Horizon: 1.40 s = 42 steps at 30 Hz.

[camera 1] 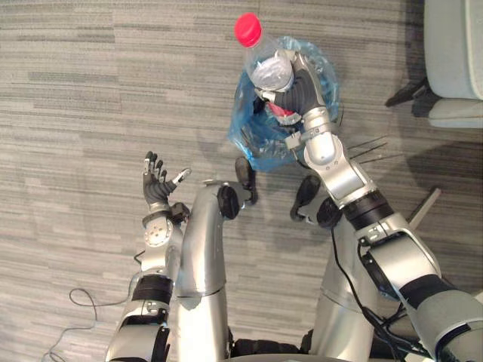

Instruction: Gather rubbish on tea table into small bin, then transfer packed bag to large trash can.

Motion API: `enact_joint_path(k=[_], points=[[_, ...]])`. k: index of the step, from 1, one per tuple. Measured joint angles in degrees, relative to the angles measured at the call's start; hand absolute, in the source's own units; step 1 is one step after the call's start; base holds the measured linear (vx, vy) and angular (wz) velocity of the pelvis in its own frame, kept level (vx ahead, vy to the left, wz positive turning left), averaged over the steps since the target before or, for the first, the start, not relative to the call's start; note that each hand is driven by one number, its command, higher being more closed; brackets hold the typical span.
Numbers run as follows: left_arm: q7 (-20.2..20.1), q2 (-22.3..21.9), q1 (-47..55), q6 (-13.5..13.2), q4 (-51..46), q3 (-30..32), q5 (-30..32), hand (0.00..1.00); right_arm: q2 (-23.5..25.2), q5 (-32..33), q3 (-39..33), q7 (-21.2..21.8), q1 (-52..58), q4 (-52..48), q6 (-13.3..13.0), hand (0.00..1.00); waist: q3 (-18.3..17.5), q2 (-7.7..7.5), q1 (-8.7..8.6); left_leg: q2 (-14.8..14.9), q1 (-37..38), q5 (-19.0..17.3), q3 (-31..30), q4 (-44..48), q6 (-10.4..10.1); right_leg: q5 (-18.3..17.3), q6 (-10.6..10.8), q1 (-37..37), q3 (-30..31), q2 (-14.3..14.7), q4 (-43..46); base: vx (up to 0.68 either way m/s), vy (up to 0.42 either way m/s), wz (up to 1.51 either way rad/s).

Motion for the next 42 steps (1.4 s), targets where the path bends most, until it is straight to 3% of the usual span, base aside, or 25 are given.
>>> enact_joint_path(k=[9,13,20,24,30,35,40,42], points=[[0.22,0.05,-0.18,-0.10,1.15,0.73,1.63,0.00,0.56,-1.55,-0.18,0.01,3.73,-1.45,-0.02,0.00,0.00,-0.01,-0.17,0.10,0.02,0.43,-0.85,0.47,0.47,-0.29,0.00,0.39,-0.61,0.07,0.72,-0.05,-0.018,0.01],[0.89,-0.35,-0.61,0.13,2.48,2.26,3.48,0.00,3.39,-5.68,-0.79,-1.33,13.26,-11.78,0.05,0.00,-0.03,-0.05,-0.50,0.29,0.34,0.51,-1.21,0.25,0.33,-0.37,-0.17,1.22,-1.25,0.23,0.04,-0.04,-0.011,-0.01],[1.72,-1.36,-0.52,0.91,3.31,3.82,6.85,0.00,7.56,-10.31,-2.75,-3.58,21.63,-18.88,-0.23,0.00,0.09,-0.77,-1.05,0.35,3.41,0.62,-1.09,-1.83,0.15,0.24,0.02,4.37,-1.50,0.81,-2.65,-0.02,-0.004,-0.03],[1.89,-1.50,-0.56,1.51,3.44,3.86,8.96,0.00,8.63,-10.56,-2.81,-3.68,23.97,-21.11,-1.39,0.00,0.12,-0.95,-1.96,0.34,4.75,0.72,-0.92,-3.64,-0.01,0.84,0.53,5.89,-1.67,1.23,-4.99,-0.03,-0.001,-0.06],[1.83,-1.81,-0.78,1.78,3.60,3.84,9.95,0.00,9.04,-9.78,-2.82,-3.60,25.61,-23.14,-1.48,0.00,0.22,-1.15,-1.89,0.34,5.48,0.72,-0.82,-4.61,0.00,1.22,0.04,6.68,-1.87,1.40,-6.15,-0.01,-0.002,-0.01],[1.86,-1.82,-0.82,1.79,3.82,3.83,9.98,0.00,9.03,-15.89,-2.58,-3.47,25.52,-21.22,-1.40,0.00,0.24,-1.17,-1.89,0.34,5.46,0.88,-0.90,-5.41,0.22,1.41,-0.02,6.80,-2.24,1.47,-7.05,-0.04,-0.011,0.00],[1.88,-1.48,-1.04,1.70,4.04,3.89,10.01,0.00,9.53,-19.48,-1.81,-2.83,23.59,-10.04,-0.72,0.00,0.41,-1.48,-1.88,0.21,5.22,0.89,-0.96,-5.81,0.21,1.44,0.02,6.69,-2.43,1.38,-7.43,-0.04,-0.006,0.01],[1.87,-1.08,-1.40,1.12,4.42,3.98,9.96,0.00,10.01,-21.50,-0.98,-2.00,21.83,-4.50,0.82,0.00,0.53,-1.69,-1.84,0.07,4.76,1.12,-1.07,-6.20,0.24,1.44,0.02,6.32,-2.67,1.27,-7.63,-0.04,-0.008,0.04]])
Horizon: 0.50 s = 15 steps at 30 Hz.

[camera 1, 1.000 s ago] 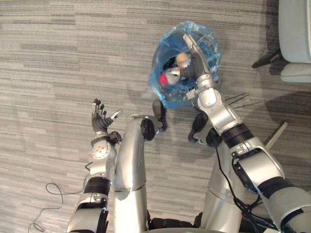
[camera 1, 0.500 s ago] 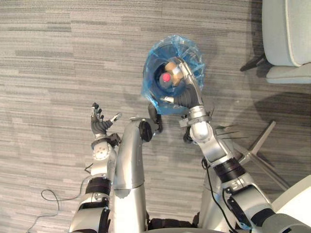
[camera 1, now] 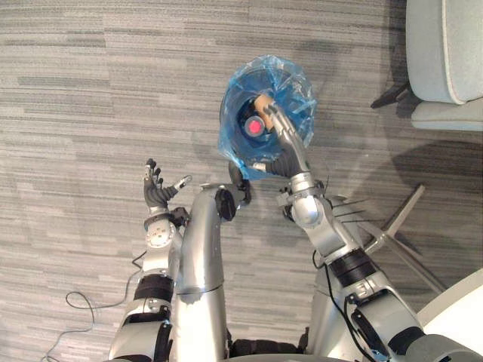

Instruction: Gather rubbish on tea table into small bin, then transfer packed bag to large trash can.

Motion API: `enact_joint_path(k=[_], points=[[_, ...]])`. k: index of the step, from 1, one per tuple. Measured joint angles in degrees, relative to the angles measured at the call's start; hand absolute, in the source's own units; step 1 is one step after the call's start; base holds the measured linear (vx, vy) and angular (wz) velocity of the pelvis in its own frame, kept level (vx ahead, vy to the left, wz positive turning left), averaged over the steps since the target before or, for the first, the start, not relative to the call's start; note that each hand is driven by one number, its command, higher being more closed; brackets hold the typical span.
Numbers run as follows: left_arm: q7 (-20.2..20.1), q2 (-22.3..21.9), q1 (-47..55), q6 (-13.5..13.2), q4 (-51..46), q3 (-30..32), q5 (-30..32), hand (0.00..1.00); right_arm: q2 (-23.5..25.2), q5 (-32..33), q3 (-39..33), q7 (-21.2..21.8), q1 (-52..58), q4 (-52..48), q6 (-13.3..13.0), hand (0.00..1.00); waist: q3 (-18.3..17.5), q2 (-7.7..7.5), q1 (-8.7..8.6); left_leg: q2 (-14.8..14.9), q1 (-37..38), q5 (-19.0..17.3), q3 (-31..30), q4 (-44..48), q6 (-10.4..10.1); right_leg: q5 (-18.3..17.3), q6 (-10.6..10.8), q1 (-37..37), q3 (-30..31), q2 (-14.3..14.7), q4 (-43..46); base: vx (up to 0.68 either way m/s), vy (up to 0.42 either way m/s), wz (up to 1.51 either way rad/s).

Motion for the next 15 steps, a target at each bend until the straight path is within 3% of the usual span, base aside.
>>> enact_joint_path(k=[7,8,15], points=[[0.19,0.44,-2.20,-1.15,2.81,0.32,-0.44,0.00,0.86,-2.22,0.49,1.19,-6.81,12.36,3.13,0.00,0.01,-0.01,0.12,-1.36,-3.09,0.98,-0.49,-0.35,0.01,-0.06,-0.02,-3.21,-0.07,-0.97,0.99,-0.05,0.000,0.10],[0.10,0.44,-2.22,-1.12,3.27,0.20,-0.72,0.00,0.73,-2.36,0.42,1.18,-7.77,13.96,3.69,1.00,0.01,-0.01,0.12,-1.73,-3.52,1.16,-0.54,-0.39,0.00,-0.16,0.12,-3.73,0.08,-1.19,1.30,-0.05,0.008,0.13],[-0.62,0.71,-2.62,-0.89,5.52,-2.09,-2.21,0.00,0.69,-2.09,-1.05,1.27,-11.14,18.59,5.31,1.00,0.01,0.01,1.20,-2.29,-4.24,1.60,-0.41,-0.77,-0.57,-0.33,0.02,-4.76,0.33,-1.73,1.73,-0.06,0.006,0.06]])
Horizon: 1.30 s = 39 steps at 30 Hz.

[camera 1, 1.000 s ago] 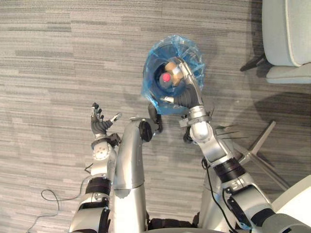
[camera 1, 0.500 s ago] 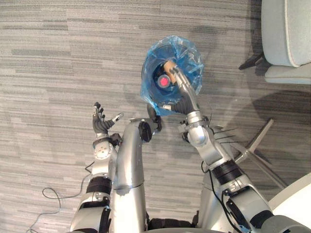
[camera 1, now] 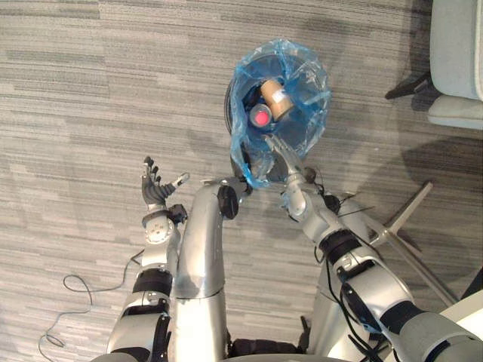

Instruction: Gather rubbish on tea table into small bin, then transfer packed bag to large trash can.

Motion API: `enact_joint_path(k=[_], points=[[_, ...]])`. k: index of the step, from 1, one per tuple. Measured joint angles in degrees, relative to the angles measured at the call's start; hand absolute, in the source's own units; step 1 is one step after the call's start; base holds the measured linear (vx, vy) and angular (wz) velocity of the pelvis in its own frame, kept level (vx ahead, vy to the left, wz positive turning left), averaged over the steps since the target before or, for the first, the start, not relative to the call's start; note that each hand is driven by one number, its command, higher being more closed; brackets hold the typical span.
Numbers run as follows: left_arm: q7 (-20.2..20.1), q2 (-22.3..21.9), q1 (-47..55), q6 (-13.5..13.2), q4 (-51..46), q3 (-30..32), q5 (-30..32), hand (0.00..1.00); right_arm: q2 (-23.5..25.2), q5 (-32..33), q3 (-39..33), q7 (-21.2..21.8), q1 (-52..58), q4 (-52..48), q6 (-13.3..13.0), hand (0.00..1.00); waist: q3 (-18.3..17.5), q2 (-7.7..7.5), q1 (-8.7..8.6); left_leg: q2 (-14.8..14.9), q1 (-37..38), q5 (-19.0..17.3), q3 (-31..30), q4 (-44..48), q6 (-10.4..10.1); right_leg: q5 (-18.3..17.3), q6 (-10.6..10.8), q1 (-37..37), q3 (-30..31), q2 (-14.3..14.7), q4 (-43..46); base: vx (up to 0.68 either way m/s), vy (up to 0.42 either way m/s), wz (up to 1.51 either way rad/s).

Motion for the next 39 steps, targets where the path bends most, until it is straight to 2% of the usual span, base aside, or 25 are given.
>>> enact_joint_path(k=[6,13,16,21,22,25,27,28,29,31,34,36,39], points=[[0.01,-0.27,-0.34,0.01,-0.02,-0.14,-0.15,0.00,-0.68,3.36,-0.89,-0.51,-0.63,0.21,-0.15,1.00,0.00,0.01,0.54,-0.07,-0.26,0.23,-0.18,0.50,0.16,-0.22,-0.29,-0.28,-0.03,-0.13,0.83,-0.05,0.007,0.02],[0.25,-0.56,-0.15,0.79,-0.28,0.03,0.05,0.00,-0.99,7.27,-2.36,-0.75,4.68,-11.18,-0.73,1.00,-0.02,0.03,0.47,0.16,1.47,0.30,-0.91,0.98,0.06,-0.63,0.22,2.22,-0.86,-0.09,1.01,-0.06,0.007,0.02],[0.44,-0.97,1.40,1.66,-1.35,0.36,0.71,0.00,-0.94,9.14,-2.56,-0.78,8.67,-17.69,-1.02,1.00,-0.04,0.02,0.29,0.19,5.34,0.29,-0.95,-0.08,0.04,-0.63,0.25,6.40,-1.35,-0.03,-0.36,-0.06,-0.004,0.01],[0.02,-3.87,5.21,2.72,-2.79,-0.88,3.87,0.00,0.75,14.38,-2.96,-0.48,17.68,-26.98,-2.69,1.00,-0.28,-0.43,-0.15,-0.52,17.41,1.47,-0.93,-7.54,-1.63,0.46,0.40,19.38,-3.79,-0.10,-8.11,-0.04,-0.031,0.12],[0.01,-4.17,5.90,2.90,-2.77,-1.01,4.07,0.00,1.15,15.29,-2.95,-0.38,18.81,-27.88,-2.87,1.00,-0.30,-0.50,-0.33,-0.62,19.26,1.88,-0.93,-8.73,-1.41,0.76,0.27,21.39,-4.25,-0.10,-9.22,0.01,-0.049,0.19],[-0.05,-3.91,10.29,3.55,-2.89,-2.78,4.56,0.00,3.17,19.00,-2.35,0.10,24.71,-32.83,-4.00,1.00,-1.05,-1.89,-1.19,-1.95,29.75,3.73,-0.72,-15.98,-0.91,2.30,-0.22,31.80,-5.71,-0.02,-15.89,0.04,-0.064,0.14],[-0.23,-3.44,14.70,3.80,-2.81,-3.84,5.16,0.00,4.05,22.34,-0.16,1.77,29.61,-35.96,-5.50,1.00,-2.82,-4.00,-1.34,-2.40,38.91,5.34,-0.49,-23.12,-1.49,4.11,0.15,40.82,-6.65,1.30,-23.28,0.08,-0.083,-0.06],[-0.46,-3.32,15.79,3.83,-2.73,-4.26,5.34,0.00,4.05,23.00,0.55,2.25,30.96,-36.94,-5.76,1.00,-3.50,-4.60,-1.29,-2.48,41.05,5.73,-0.50,-25.00,-2.03,4.69,0.23,43.00,-6.97,1.65,-25.24,0.12,-0.098,-0.01],[-1.21,-2.77,17.93,3.83,-2.65,-4.93,6.32,0.00,4.12,23.81,2.04,3.00,33.09,-38.43,-6.67,1.00,-4.86,-5.93,-1.28,-2.83,45.29,6.81,-0.47,-28.85,-2.46,5.64,0.30,47.15,-7.70,2.13,-29.06,0.11,-0.081,0.03],[-1.53,-2.40,20.61,3.89,-2.06,-6.19,6.87,0.00,4.06,24.81,3.85,4.17,35.95,-41.03,-7.80,1.00,-7.19,-6.98,-1.35,-3.47,50.69,8.53,-0.84,-34.51,-2.87,7.10,0.65,52.73,-8.91,3.01,-34.67,0.14,-0.084,0.07],[-2.75,-1.32,24.80,3.84,2.16,-8.66,8.21,0.00,3.31,25.18,5.52,7.48,39.02,-41.27,-9.88,1.00,-14.69,-7.25,-1.91,-4.57,58.29,12.80,-1.04,-46.49,-3.58,11.15,1.57,59.81,-9.62,5.50,-46.37,0.17,-0.047,0.00],[-3.34,-0.69,26.24,3.85,2.42,-8.87,8.83,0.00,3.13,25.22,6.13,8.71,39.21,-41.23,-9.88,1.00,-15.88,-7.21,-2.62,-4.67,60.96,14.01,-0.69,-49.24,-3.28,12.67,1.45,62.27,-9.46,6.36,-49.62,0.15,-0.005,-0.14],[-4.40,0.96,29.50,3.85,2.84,-9.36,9.81,0.00,2.05,25.30,6.72,11.42,38.95,-41.21,-10.00,1.00,-18.16,-7.26,-2.79,-4.01,66.82,16.12,3.03,-55.07,-2.20,17.72,1.51,66.30,-4.84,9.30,-58.37,0.10,0.029,-0.73]])
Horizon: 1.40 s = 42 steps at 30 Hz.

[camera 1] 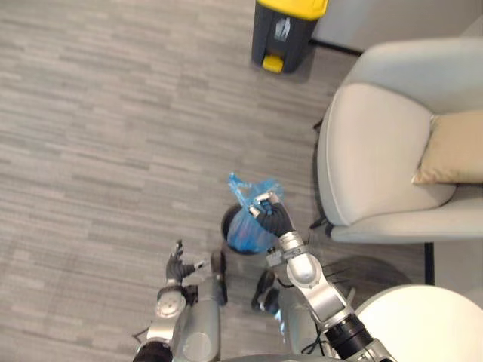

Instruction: Gather rubbish on tea table into small bin, then transfer packed bag to large trash can.

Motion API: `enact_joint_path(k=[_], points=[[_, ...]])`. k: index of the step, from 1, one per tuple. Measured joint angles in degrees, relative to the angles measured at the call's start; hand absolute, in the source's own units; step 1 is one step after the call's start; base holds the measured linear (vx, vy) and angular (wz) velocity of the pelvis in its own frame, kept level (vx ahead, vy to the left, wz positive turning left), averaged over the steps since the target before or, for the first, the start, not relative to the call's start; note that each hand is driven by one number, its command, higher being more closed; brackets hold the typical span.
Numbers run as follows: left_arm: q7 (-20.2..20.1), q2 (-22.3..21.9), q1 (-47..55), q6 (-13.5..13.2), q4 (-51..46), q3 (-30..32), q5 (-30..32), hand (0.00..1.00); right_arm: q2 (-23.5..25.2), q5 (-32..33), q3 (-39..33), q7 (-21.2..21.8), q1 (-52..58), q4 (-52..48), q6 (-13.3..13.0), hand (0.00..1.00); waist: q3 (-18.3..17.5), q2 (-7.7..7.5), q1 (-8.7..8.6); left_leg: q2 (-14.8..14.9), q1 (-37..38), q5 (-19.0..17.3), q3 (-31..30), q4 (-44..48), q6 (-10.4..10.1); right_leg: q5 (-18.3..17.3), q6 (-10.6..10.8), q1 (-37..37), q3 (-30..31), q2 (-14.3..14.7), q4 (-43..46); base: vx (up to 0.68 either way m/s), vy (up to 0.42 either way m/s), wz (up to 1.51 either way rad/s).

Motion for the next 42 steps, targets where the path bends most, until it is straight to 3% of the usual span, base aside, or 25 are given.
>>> enact_joint_path(k=[4,5,6,7,9,10,11,12,13,15,16,17,18,19,20,21,22,25,26,28,29,30,35,39,42], points=[[-0.68,0.85,-0.18,-0.06,-0.72,0.16,1.37,0.00,-0.81,1.69,-0.05,1.36,-1.26,0.00,-0.06,1.00,-0.85,0.18,-0.67,1.04,0.27,-0.19,2.27,1.37,0.81,4.77,0.97,-0.82,4.73,1.04,-1.57,0.02,0.030,-0.91],[-1.02,0.70,-0.04,-0.23,-2.05,0.82,1.44,0.00,-1.39,2.91,-0.03,2.01,-1.73,-0.04,-0.09,1.00,-0.76,0.77,-0.87,2.49,1.04,-0.64,2.77,1.30,2.75,3.48,1.03,-1.50,4.31,1.23,3.10,-0.09,0.008,-0.32],[-1.86,1.05,-0.54,-0.30,-2.46,1.15,1.44,0.00,-1.58,4.24,-0.27,2.15,-1.74,-0.05,-0.17,1.00,-0.66,0.88,-1.64,2.45,2.06,-0.97,2.24,1.80,3.22,-2.14,0.12,-2.12,3.33,-0.71,15.76,-0.08,0.008,-0.06],[-1.91,1.18,-0.59,-0.28,-3.08,1.16,1.44,0.00,-1.63,4.56,-0.44,2.17,-1.76,-0.06,-0.31,1.00,-0.63,0.93,-1.60,2.36,2.58,-1.00,1.76,1.94,3.26,-4.02,0.68,-1.85,3.41,-1.63,21.63,-0.10,0.007,0.45],[-1.89,1.56,0.22,-0.26,-7.67,1.30,1.45,0.00,-2.03,5.22,-1.07,2.14,-1.90,-0.93,-1.77,1.00,-0.75,0.77,-1.36,1.65,2.22,-1.09,-1.43,3.45,3.42,-6.60,4.55,2.78,6.13,-2.20,32.42,-0.11,-0.047,0.67],[-1.89,1.64,0.56,-0.28,-8.96,1.29,1.45,0.00,-2.05,5.42,-1.11,2.15,-2.00,-1.29,-1.94,1.00,-0.73,0.90,-1.15,1.26,1.71,-0.99,-2.08,3.82,3.32,-7.02,5.25,4.21,7.00,-2.06,32.66,-0.17,-0.090,0.68],[-1.86,1.66,0.80,-0.30,-10.57,1.30,1.45,0.00,-2.29,6.28,-1.39,2.09,-2.38,-1.99,-2.10,1.00,-1.37,-0.06,0.17,0.46,0.36,-0.06,-2.97,4.58,2.97,-8.42,5.47,7.19,8.71,-1.57,29.54,-0.23,-0.117,0.52],[-1.85,1.38,1.11,-0.31,-11.97,1.63,1.43,0.00,-3.15,6.49,-2.04,2.07,-3.33,-2.29,-2.20,1.00,-1.53,0.52,1.42,0.00,-1.41,2.02,-3.82,4.67,2.49,-12.26,4.49,9.28,9.11,-0.54,23.53,-0.22,-0.095,0.47],[-1.86,0.78,1.39,-0.31,-12.74,2.12,1.41,0.00,-3.62,6.76,-2.60,2.04,-3.99,-2.28,-2.20,1.00,-1.73,1.16,1.73,0.04,-2.65,3.07,-4.38,4.38,2.59,-13.62,3.51,9.96,9.01,0.00,20.46,-0.26,-0.090,0.37],[-1.83,-1.65,4.35,-0.30,-18.05,2.46,0.73,0.00,-6.17,8.52,-4.04,1.53,-7.54,-2.18,-2.10,1.00,-2.03,3.36,3.08,-0.36,-6.02,8.94,-5.79,0.14,1.89,-18.36,1.60,11.15,9.02,1.68,9.79,-0.32,-0.102,0.29],[-1.87,-2.60,4.71,-0.27,-18.65,2.34,0.18,0.00,-7.04,8.69,-4.81,1.44,-8.23,-1.97,-2.07,1.00,-1.47,5.08,3.21,0.06,-6.09,10.49,-6.66,-1.18,1.60,-18.18,1.27,11.10,8.85,2.80,9.10,-0.37,-0.111,0.39],[-2.04,-4.05,6.78,-0.09,-21.45,1.71,-1.09,0.00,-8.59,8.94,-5.97,0.51,-8.63,-1.42,-1.77,1.00,-1.25,7.89,3.07,1.32,-5.60,13.20,-9.03,-4.02,-0.29,-17.37,0.37,10.75,7.29,4.99,9.78,-0.30,-0.088,0.42],[-2.09,-4.71,7.83,-0.08,-23.42,1.33,-1.42,0.00,-9.60,8.96,-6.51,0.42,-8.58,-1.24,-1.62,1.00,-1.27,8.85,2.76,1.60,-4.99,13.36,-9.68,-5.89,-2.15,-16.91,-0.19,10.43,7.01,5.46,10.40,-0.37,-0.058,0.73],[-2.71,-4.52,9.10,-0.15,-26.47,-0.09,-2.04,0.00,-10.20,9.03,-7.84,0.22,-8.41,-1.10,-1.16,1.00,-1.44,8.48,2.52,0.86,-5.46,7.90,-9.32,-6.12,-6.05,-16.44,-1.27,9.65,4.70,3.59,10.75,-0.34,-0.038,0.93],[-3.80,-3.56,8.70,-0.24,-28.34,-1.46,-2.01,0.00,-10.33,9.31,-9.51,-0.05,-8.73,-1.06,-1.11,1.00,-0.68,6.84,1.56,-0.18,-8.94,4.65,-7.60,3.72,-3.34,-15.65,-1.82,8.63,2.74,0.88,11.09,-0.39,-0.043,0.95],[-4.41,-3.00,8.80,-0.31,-29.10,-1.96,-1.97,0.00,-10.24,9.64,-9.88,-0.34,-8.81,-1.06,-1.11,1.00,-0.60,6.39,1.57,-0.29,-9.90,3.22,-6.91,8.69,-1.43,-15.06,-1.81,8.39,2.40,-0.20,11.13,-0.34,-0.051,0.71],[-5.56,-2.30,9.47,-0.44,-30.23,-2.50,-1.97,0.00,-10.34,10.86,-9.97,-0.53,-8.77,-1.20,-1.10,1.00,-1.05,6.75,1.15,1.31,-9.05,-0.62,-7.02,18.06,0.09,-13.65,-1.71,7.68,2.18,-1.37,10.82,-0.31,0.008,0.29],[-6.92,-1.12,8.33,-0.80,-31.30,-3.26,-1.98,0.00,-11.21,11.26,-9.25,-0.10,-8.74,-1.50,-1.11,1.00,-2.35,8.83,0.01,5.65,-1.65,-8.25,-9.16,23.45,-2.09,-11.25,-0.85,7.63,1.70,-1.46,8.91,-0.18,0.124,0.15],[-6.97,0.59,6.43,-1.23,-31.35,-4.50,-1.96,0.00,-11.24,11.28,-9.09,0.63,-8.73,-2.18,-1.12,1.00,-2.68,9.18,-0.54,6.26,3.52,-10.09,-9.72,17.21,-4.31,-9.77,-0.10,7.67,1.50,-1.45,7.15,-0.13,0.178,0.18],[-7.01,2.51,3.08,-1.67,-31.32,-6.10,-1.38,0.00,-11.07,11.32,-9.31,1.67,-8.70,-3.07,-1.26,1.00,-3.10,9.16,-1.76,5.99,8.25,-9.64,-10.01,6.27,-7.17,-7.95,1.06,7.41,0.80,-1.57,4.90,-0.09,0.153,0.26],[-7.00,4.30,0.67,-1.75,-31.14,-7.90,-0.85,0.00,-10.27,11.61,-8.93,2.35,-8.47,-3.04,-1.24,1.00,-4.04,7.58,-1.83,4.89,8.30,-6.77,-9.49,3.15,-7.04,-5.81,1.70,6.86,1.32,-2.08,2.71,-0.08,0.186,0.12],[-6.86,5.32,-1.30,-1.72,-30.98,-9.27,0.35,0.00,-9.37,11.91,-8.48,3.46,-8.50,-3.05,-1.20,1.00,-4.47,6.78,-1.65,4.40,8.09,-6.10,-9.27,2.95,-7.05,-3.84,2.22,7.56,1.50,-2.18,0.05,-0.07,0.178,-0.07],[-6.76,5.49,-4.80,-1.75,-30.63,-13.33,6.05,0.00,-8.64,13.04,-4.15,5.66,-9.41,-5.04,-1.20,1.00,-5.54,5.91,-1.84,2.92,10.15,-5.95,-6.86,3.45,-6.86,0.90,3.46,11.31,4.68,-2.61,-6.31,-0.04,0.115,-0.23],[-6.64,4.79,-6.48,-1.56,-26.08,-15.91,8.80,0.00,-8.13,13.61,-0.20,7.33,-11.64,-7.36,-1.26,1.00,-6.89,5.27,-3.21,2.38,11.82,-3.69,-5.24,-1.09,-5.25,3.34,3.16,10.89,6.38,-2.44,-8.67,-0.09,0.029,-0.22],[-6.55,4.70,-8.35,-1.61,-22.97,-18.07,10.14,0.00,-8.29,14.93,1.65,8.65,-11.78,-8.74,-1.25,1.00,-7.22,4.93,-3.22,2.32,13.58,-2.06,-4.13,-4.21,-4.91,4.42,2.81,10.82,7.70,-1.77,-9.36,-0.10,-0.010,-0.23]])
